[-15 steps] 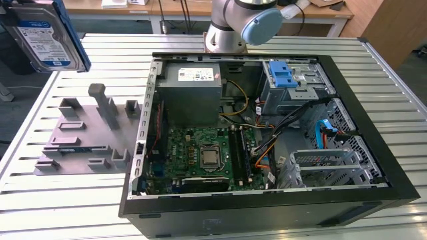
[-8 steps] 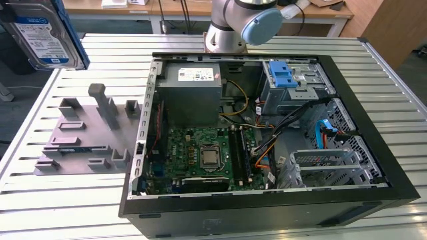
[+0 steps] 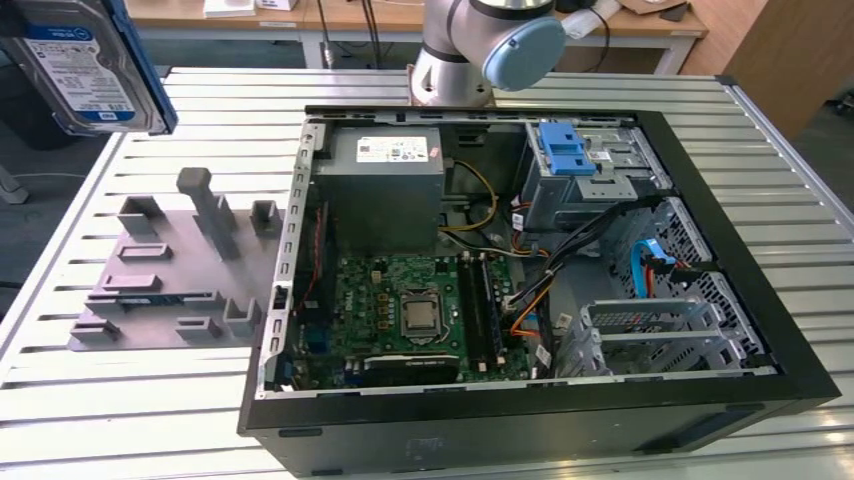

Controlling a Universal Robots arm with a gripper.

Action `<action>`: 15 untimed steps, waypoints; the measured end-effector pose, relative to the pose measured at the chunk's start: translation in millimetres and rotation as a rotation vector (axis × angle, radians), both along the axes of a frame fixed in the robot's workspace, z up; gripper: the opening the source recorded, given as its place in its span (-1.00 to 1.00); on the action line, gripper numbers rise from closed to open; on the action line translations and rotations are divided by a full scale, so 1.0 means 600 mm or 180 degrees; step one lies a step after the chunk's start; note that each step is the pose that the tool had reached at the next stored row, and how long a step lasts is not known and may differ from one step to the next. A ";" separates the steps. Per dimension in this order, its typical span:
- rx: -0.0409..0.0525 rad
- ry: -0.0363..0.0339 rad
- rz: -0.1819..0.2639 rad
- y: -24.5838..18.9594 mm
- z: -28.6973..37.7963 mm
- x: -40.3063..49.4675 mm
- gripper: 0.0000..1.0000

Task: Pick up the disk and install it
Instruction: 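Pick up the disk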

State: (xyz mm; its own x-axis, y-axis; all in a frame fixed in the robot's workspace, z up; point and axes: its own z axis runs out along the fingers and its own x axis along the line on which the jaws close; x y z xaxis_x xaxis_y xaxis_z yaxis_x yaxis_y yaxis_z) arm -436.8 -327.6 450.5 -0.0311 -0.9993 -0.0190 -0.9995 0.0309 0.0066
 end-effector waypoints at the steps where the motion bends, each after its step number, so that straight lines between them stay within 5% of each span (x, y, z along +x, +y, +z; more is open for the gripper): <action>1: 0.0000 0.0000 0.0000 0.0000 0.002 0.000 -0.26; 15: 0.0000 0.0000 0.0000 0.0000 0.020 0.000 -0.26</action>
State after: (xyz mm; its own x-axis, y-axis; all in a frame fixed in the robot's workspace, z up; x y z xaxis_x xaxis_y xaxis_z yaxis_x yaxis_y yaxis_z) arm -436.8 -327.6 462.5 -0.0311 -0.9993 -0.0190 -0.9995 0.0310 0.0066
